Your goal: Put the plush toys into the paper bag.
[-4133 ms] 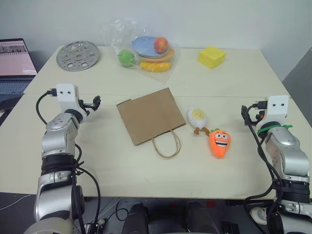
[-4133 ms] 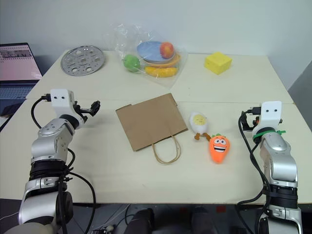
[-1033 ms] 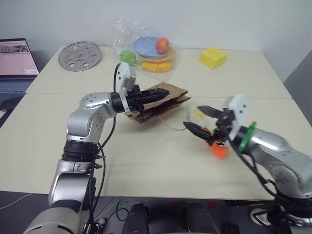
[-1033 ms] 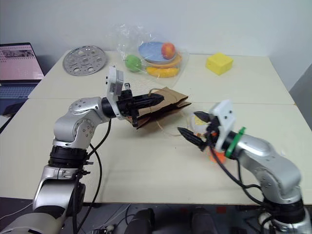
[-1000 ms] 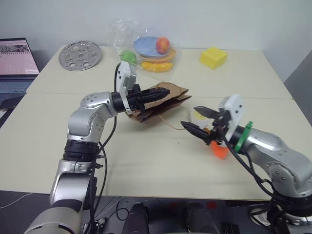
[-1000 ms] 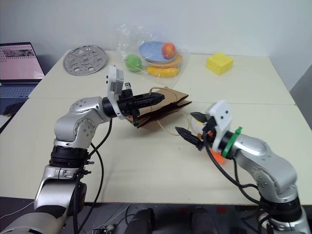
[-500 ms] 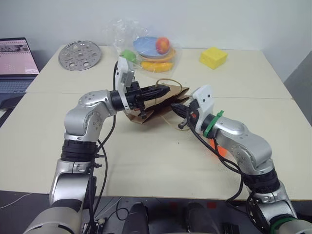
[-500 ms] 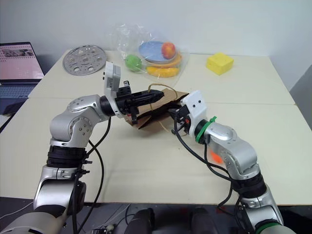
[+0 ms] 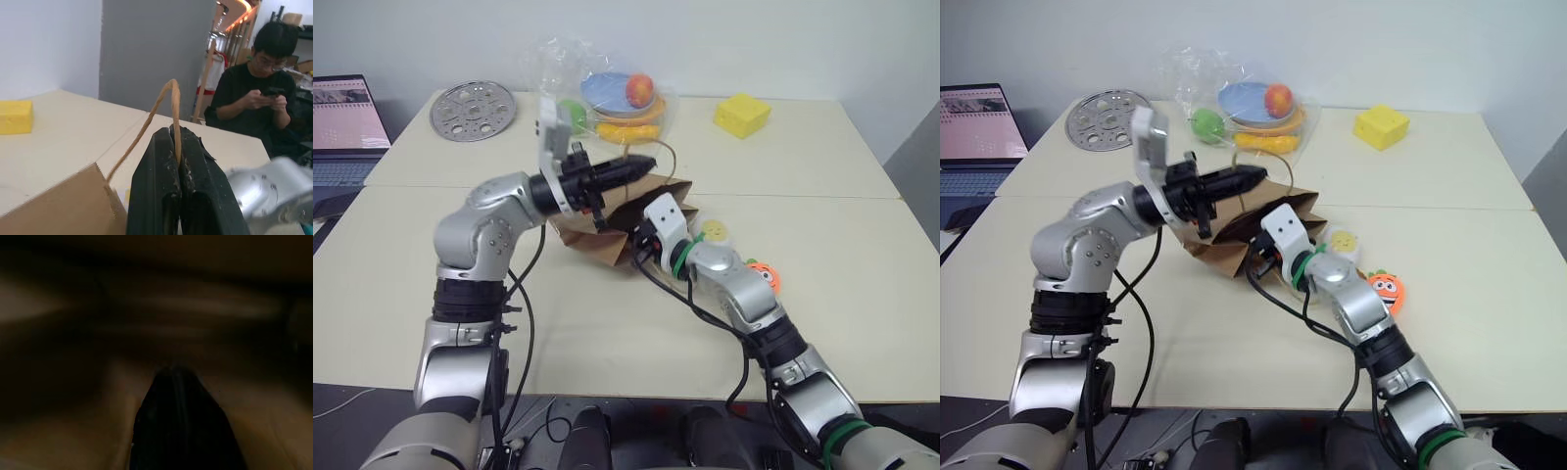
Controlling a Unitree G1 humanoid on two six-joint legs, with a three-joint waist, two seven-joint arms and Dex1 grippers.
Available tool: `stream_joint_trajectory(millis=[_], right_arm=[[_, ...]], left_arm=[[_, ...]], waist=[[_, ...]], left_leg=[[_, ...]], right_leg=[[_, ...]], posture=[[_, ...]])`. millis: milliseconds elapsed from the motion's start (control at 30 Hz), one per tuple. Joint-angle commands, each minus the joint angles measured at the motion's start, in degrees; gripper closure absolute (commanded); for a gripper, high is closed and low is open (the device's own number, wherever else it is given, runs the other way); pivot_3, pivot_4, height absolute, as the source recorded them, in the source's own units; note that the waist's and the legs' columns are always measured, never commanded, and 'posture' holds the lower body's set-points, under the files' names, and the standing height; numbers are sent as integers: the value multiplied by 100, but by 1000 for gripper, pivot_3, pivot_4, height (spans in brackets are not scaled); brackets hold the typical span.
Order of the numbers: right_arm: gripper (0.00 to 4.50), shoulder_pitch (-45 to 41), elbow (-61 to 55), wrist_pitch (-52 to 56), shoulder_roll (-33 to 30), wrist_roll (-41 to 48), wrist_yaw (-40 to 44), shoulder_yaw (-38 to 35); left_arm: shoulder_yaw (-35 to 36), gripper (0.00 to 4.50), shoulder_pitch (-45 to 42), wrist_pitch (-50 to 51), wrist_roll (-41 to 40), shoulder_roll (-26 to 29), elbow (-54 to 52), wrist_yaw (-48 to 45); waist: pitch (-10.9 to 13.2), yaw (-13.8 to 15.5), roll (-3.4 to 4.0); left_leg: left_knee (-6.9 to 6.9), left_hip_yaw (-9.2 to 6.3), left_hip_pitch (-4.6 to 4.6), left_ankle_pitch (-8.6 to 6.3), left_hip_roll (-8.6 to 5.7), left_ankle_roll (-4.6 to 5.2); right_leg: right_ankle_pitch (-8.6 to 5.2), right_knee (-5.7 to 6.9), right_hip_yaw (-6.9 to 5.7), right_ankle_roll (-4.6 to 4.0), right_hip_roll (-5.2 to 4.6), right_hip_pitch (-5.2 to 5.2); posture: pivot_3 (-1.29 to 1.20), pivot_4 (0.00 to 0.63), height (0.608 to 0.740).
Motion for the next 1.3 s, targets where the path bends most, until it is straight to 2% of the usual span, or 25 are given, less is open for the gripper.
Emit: stream_joint_trajectory(millis=[33, 267, 467, 667, 933, 1133, 1267, 1300], right_arm=[[4480, 143, -59, -156, 109, -159, 78, 36], [4480, 201, 321, -307, 393, -431, -78, -1], [4480, 112, 630, -365, 711, -639, -567, -283], [4480, -150, 849, -664, 1110, -585, -757, -652], [4480, -113, 834, -556, 1057, -672, -590, -582], [4480, -25, 309, -570, 1111, -290, -210, -735], [4480, 139, -1828, 356, 633, 623, 485, -936], [4141, 151, -2156, 638, 545, 814, 504, -1031]], left_arm=[[484, 4500, -516, -94, -146, 73, 279, 305], [973, 4500, -1071, -417, -135, 95, 970, 690], [1046, 4500, -1263, -660, -109, 87, 1129, 773], [827, 4500, -869, -581, -46, 75, 805, 680], [672, 4500, -482, -600, 52, 101, 538, 607], [566, 4500, -334, -706, 198, 153, 490, 500], [430, 4500, -226, -746, 263, 161, 435, 339], [417, 4500, -228, -755, 266, 167, 445, 321]], waist=[[0, -4, 0], [0, -36, 0], [0, -34, 0], [0, -42, 0], [0, -51, 0], [0, -53, 0], [1, -32, 2], [1, -14, 1]], left_leg=[[1, 0, 0, 0, 0, 0], [0, -1, 3, 1, 0, -2], [-1, 0, 1, 4, 0, -8], [-2, 0, 1, 5, 0, -10], [-4, 0, 1, 6, 1, -10], [-4, 0, 1, 6, 1, -10], [-4, -1, -6, 5, 0, -10], [-3, -3, -11, 6, 0, -10]], right_leg=[[0, 0, 0, 0, 0, 0], [0, 4, 0, 0, 1, -2], [0, 5, 0, 0, 0, -5], [0, 6, 1, 0, 0, -6], [0, 11, 1, 0, 0, -8], [0, 12, 1, 0, 1, -9], [0, 12, 0, 0, 0, -13], [0, 11, -2, 0, 0, -16]], posture=[[0, 150, 740], [0, 150, 740], [0, 150, 740], [0, 150, 740], [0, 150, 740], [0, 150, 740], [0, 150, 740], [0, 150, 740]])
